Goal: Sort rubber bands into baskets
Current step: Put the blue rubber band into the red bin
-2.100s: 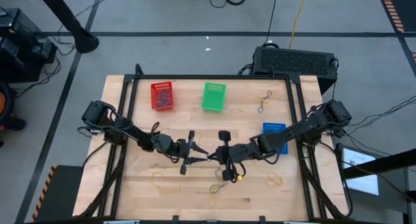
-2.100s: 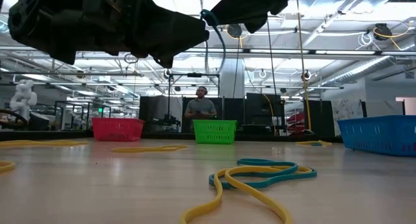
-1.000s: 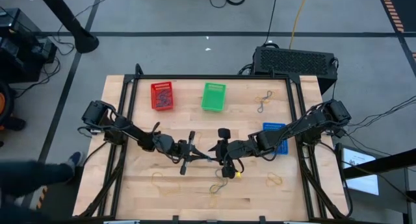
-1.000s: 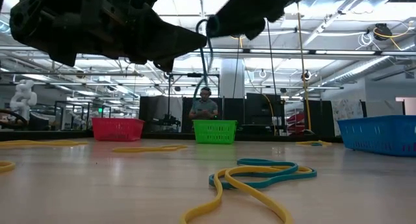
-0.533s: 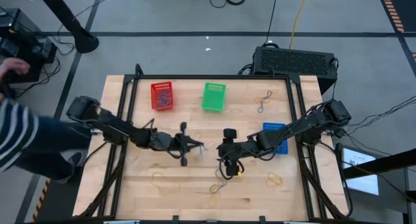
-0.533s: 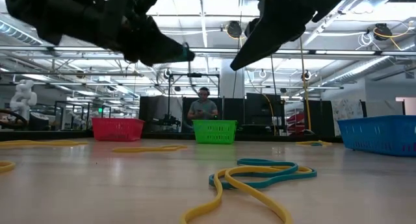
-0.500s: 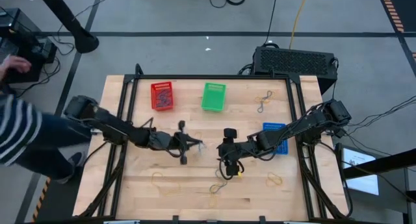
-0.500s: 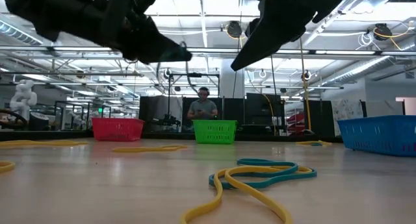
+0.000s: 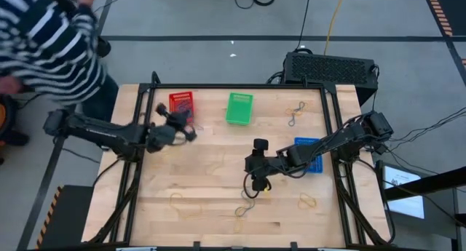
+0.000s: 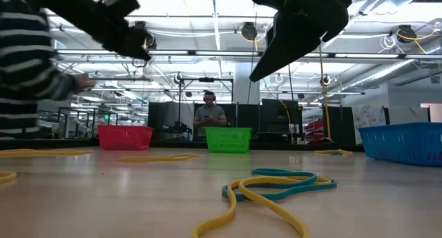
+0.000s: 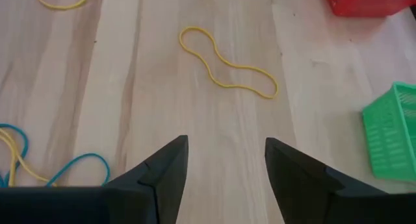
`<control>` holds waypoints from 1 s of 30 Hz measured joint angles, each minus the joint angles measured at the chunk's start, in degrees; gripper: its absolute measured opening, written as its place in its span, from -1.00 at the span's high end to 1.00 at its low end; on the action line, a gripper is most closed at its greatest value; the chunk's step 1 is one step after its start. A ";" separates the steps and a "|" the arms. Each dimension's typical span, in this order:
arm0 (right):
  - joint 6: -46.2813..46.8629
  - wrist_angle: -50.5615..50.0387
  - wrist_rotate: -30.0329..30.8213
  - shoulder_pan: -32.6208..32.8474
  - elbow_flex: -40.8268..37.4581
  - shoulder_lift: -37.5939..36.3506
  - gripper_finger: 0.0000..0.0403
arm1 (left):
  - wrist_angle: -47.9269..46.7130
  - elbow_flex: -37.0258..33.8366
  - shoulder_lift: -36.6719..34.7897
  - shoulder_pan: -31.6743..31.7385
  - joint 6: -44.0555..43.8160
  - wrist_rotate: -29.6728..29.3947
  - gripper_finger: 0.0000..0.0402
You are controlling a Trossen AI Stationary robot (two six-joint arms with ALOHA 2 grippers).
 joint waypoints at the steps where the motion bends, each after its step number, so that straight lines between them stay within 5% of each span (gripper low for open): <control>1: 0.17 -0.11 -0.02 -0.04 0.00 0.00 0.03 | -3.19 0.00 -1.12 2.29 -2.00 -0.03 1.00; 6: 0.23 -0.21 -0.06 -0.02 0.00 0.00 0.03 | -15.08 -0.02 -3.34 13.86 -10.93 4.59 1.00; 13: 0.08 -0.23 -0.07 -0.29 0.00 0.00 0.03 | -15.77 -0.04 -1.45 23.22 -9.56 16.05 1.00; 20: 0.19 -0.25 -0.09 -0.26 0.00 0.00 0.03 | -15.94 -0.04 1.10 26.97 -9.94 21.23 0.96; 30: 0.82 -0.34 -0.09 -0.26 0.00 0.00 0.03 | -16.54 -0.04 2.38 27.19 -11.18 23.21 0.51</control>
